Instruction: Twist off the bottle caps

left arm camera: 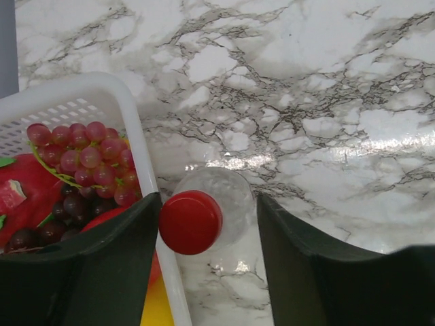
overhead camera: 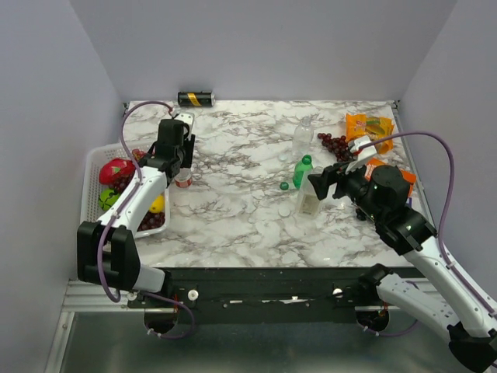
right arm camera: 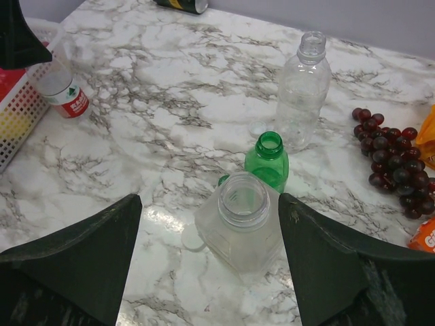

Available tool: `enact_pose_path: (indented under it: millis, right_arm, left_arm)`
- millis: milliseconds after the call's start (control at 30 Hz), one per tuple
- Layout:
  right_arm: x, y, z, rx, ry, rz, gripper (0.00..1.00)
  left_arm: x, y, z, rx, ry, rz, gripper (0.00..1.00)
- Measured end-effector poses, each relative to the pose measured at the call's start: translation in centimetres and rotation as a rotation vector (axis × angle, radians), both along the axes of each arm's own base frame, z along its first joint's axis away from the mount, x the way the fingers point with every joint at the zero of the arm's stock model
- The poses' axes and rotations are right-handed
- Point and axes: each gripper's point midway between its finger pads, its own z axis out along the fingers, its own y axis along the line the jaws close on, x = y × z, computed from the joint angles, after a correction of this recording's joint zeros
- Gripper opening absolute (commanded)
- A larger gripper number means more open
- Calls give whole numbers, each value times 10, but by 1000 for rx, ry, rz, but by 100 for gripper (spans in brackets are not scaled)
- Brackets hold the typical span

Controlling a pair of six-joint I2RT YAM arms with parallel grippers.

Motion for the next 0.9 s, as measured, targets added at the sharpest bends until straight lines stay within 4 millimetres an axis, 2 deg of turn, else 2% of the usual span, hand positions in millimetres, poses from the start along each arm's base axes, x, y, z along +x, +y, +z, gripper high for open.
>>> enact_pose_path:
  millis: [133, 167, 267, 367, 467, 567, 700, 800, 900]
  right_arm:
    - [-2, 0, 1, 3, -2, 7, 88]
    - [-2, 0, 2, 4, -3, 8, 88]
    - [-5, 0, 7, 8, -6, 14, 86]
    - [-9, 3, 14, 18, -9, 40, 82]
    - [-16, 9, 24, 35, -13, 88, 80]
    - [-22, 19, 39, 61, -23, 153, 79]
    - [-25, 38, 52, 78, -17, 236, 79]
    - [-30, 67, 48, 74, 16, 321, 80]
    - [-35, 99, 30, 50, 78, 409, 80]
  left_arm:
    - [4, 2, -6, 17, 16, 5, 40]
    - [4, 2, -5, 19, 14, 5, 31]
    - [3, 3, -6, 27, 21, 4, 15]
    - [0, 2, -5, 25, 32, -4, 8]
    - [-7, -8, 0, -20, 38, -54, 9]
    - [-16, -33, 21, -125, 2, -169, 9]
    - [-26, -81, 63, -314, -40, -383, 9]
    - [-39, -112, 83, -440, -41, -524, 9]
    - [-58, -141, 89, -548, 6, -655, 9]
